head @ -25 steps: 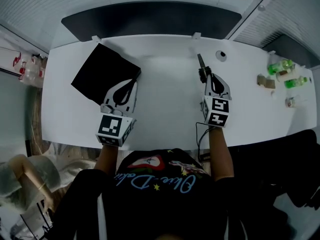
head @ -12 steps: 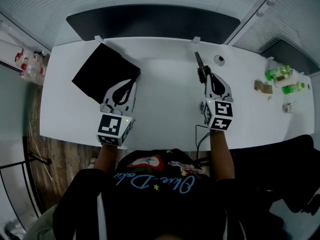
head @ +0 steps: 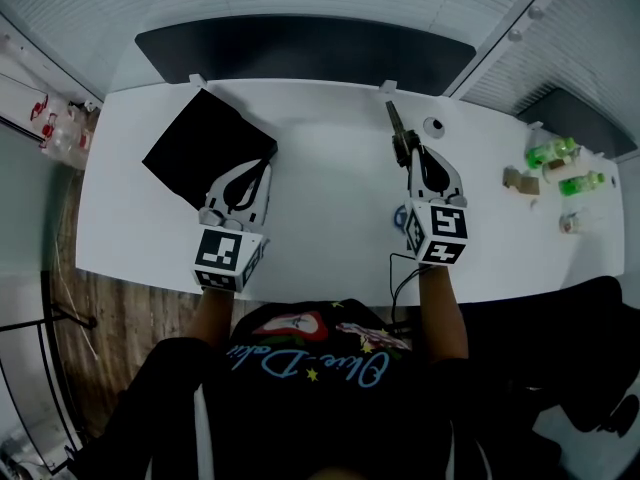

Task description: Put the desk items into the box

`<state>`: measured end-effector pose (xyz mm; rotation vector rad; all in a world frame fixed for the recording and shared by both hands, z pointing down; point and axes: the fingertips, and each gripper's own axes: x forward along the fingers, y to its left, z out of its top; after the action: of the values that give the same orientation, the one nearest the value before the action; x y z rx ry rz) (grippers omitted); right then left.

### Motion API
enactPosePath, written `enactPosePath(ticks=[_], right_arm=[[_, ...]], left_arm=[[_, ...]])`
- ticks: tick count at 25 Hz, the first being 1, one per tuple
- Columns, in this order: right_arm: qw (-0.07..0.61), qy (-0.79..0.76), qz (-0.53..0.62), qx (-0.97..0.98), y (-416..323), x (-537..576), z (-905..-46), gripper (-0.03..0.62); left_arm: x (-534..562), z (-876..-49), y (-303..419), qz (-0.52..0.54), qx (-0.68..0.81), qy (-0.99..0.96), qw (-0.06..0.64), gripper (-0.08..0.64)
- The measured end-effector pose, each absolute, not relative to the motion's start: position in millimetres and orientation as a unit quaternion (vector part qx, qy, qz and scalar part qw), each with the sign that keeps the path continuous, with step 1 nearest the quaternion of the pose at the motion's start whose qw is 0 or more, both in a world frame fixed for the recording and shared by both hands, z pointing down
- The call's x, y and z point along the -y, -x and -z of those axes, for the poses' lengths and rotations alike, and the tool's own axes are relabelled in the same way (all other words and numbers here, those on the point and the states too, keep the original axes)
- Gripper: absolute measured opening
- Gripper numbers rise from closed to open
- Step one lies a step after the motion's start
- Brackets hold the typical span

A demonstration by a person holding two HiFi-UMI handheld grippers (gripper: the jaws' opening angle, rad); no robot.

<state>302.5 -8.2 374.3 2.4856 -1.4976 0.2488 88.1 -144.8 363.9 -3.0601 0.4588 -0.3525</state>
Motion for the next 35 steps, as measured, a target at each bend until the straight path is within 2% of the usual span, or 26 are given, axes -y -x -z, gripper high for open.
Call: enactPosePath(ticks=[35], right_arm=[[0.100, -0.812, -0.041, 0.574, -289.8, 41.1, -333.2, 0.014]], left_arm=[[165.6, -353.2, -78.6, 0.092, -0.209, 0.974, 0.014, 0.008]])
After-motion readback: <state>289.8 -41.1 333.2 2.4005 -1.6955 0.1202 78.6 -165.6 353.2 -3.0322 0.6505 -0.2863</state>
